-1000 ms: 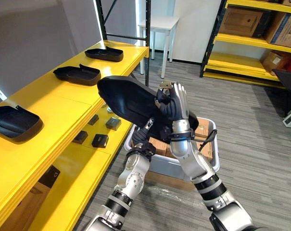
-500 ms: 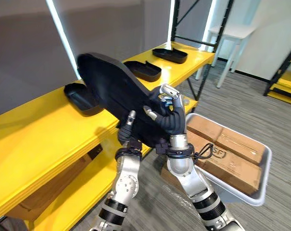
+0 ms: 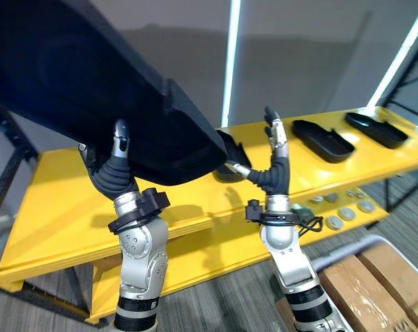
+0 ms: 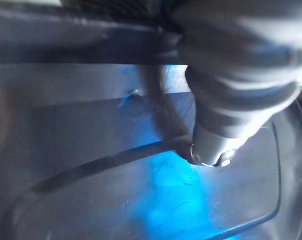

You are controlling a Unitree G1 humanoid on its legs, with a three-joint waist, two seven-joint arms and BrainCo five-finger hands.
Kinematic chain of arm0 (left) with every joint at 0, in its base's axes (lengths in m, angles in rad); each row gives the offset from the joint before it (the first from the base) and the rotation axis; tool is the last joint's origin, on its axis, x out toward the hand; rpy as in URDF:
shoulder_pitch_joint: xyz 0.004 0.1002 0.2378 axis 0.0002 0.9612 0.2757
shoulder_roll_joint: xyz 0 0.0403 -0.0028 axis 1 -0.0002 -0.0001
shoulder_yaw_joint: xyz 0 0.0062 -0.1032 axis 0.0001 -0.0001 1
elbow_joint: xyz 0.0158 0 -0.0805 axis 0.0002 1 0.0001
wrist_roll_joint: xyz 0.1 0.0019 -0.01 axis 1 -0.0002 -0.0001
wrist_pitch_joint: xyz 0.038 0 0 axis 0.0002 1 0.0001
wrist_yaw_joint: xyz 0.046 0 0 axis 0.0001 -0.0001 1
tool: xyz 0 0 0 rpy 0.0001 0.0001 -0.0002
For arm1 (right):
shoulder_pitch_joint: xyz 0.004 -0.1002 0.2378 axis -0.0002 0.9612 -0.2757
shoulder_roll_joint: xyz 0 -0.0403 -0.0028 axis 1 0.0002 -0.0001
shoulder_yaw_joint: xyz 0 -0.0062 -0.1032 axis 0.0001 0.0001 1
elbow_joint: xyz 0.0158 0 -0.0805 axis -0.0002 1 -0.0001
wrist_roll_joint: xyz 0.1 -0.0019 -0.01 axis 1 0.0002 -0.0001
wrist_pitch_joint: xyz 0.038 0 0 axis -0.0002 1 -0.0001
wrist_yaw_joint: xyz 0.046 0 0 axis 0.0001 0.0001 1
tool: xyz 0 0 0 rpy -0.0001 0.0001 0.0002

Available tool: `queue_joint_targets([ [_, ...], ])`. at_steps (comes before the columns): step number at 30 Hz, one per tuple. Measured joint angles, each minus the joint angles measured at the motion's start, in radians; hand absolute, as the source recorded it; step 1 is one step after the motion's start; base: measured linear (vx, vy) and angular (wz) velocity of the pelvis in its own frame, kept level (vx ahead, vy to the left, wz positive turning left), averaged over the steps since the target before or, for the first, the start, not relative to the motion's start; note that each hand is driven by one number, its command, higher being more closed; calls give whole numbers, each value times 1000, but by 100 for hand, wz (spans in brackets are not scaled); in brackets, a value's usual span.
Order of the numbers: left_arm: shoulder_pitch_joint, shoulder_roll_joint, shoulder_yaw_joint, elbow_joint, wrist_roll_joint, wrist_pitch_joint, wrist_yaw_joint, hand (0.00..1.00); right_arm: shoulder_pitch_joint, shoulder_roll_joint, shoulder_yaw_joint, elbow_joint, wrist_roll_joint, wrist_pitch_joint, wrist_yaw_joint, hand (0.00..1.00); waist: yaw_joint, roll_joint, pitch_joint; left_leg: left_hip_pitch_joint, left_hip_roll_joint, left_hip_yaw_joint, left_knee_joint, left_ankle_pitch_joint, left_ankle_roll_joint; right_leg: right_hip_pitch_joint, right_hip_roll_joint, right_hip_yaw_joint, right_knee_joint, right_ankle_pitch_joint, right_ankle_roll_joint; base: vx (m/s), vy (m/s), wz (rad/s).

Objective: Walk over and take plastic housings, then place them on the shelf

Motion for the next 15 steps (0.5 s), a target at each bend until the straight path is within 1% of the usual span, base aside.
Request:
queue_joint_targets([
  [1,27,-6,-3,-13,24,7,-2,100,3,-17,-9,-5,5,0,7,0,10,19,-2,-1,23,-7,-4,-2,-10,22,22,-23,-42,14,-16,242,-190,50],
  [2,39,-9,-3,-21,46,12,-4,100,9,-21,-18,-15,12,0,14,0,16,25,-2,-2,38,-13,-7,-2,-19,40,38,-33,-73,25,-24,167,-124,18],
  [3,54,-12,-1,-34,79,21,-8,100,29,-20,-35,-43,35,-1,22,0,19,27,-3,-2,64,-32,-14,-2,-37,75,68,-58,-137,47,-37,193,-156,23],
  [4,58,-12,6,-36,102,30,-5,100,41,-17,-51,-65,39,-1,29,0,21,27,-3,-1,77,-46,-18,-3,-46,98,83,-77,-169,55,-44,208,-175,37],
  [5,64,-14,13,-36,120,43,-5,100,57,-16,-69,-92,42,-7,35,0,20,27,-3,-1,85,-64,-22,-3,-52,116,91,-98,-189,56,-46,188,-135,56],
  [6,78,-18,26,-36,149,58,-5,100,83,-18,-94,-122,48,-27,43,0,19,27,-3,0,88,-94,-30,2,-59,141,97,-130,-209,56,-46,154,-94,69],
  [8,86,-27,44,-37,183,78,-4,100,113,-18,-139,-152,54,-34,53,0,17,28,-2,-4,88,-124,-37,8,-67,161,98,-163,-223,56,-47,99,-28,61],
  [9,98,-25,66,-38,211,84,-5,100,149,-16,-189,-184,69,-39,62,0,24,28,-2,-2,86,-130,-54,14,-69,170,96,-183,-236,55,-48,58,18,38],
  [11,112,-21,111,-38,258,100,-8,100,199,-16,-239,-224,84,-41,77,0,25,29,-2,1,79,-129,-75,28,-68,173,87,-189,-242,54,-49,49,52,24],
  [12,124,-10,155,-37,304,118,-13,100,250,-15,-280,-257,114,-43,91,0,24,29,-2,8,72,-128,-93,36,-67,175,81,-191,-248,54,-49,38,69,12],
  [13,131,-1,173,-35,323,126,-16,100,275,-14,-300,-272,121,-43,100,0,22,29,-1,12,69,-126,-102,40,-67,176,79,-190,-249,54,-49,28,77,1],
  [14,143,23,220,-20,351,141,-27,100,320,-12,-340,-292,147,-46,118,0,17,29,-1,20,66,-116,-119,50,-68,176,75,-190,-251,53,-49,0,69,-2],
  [15,145,48,259,11,368,156,-46,100,362,-9,-373,-311,177,-52,136,0,6,29,-1,26,63,-102,-141,64,-68,176,72,-191,-251,53,-50,-16,64,-1],
])
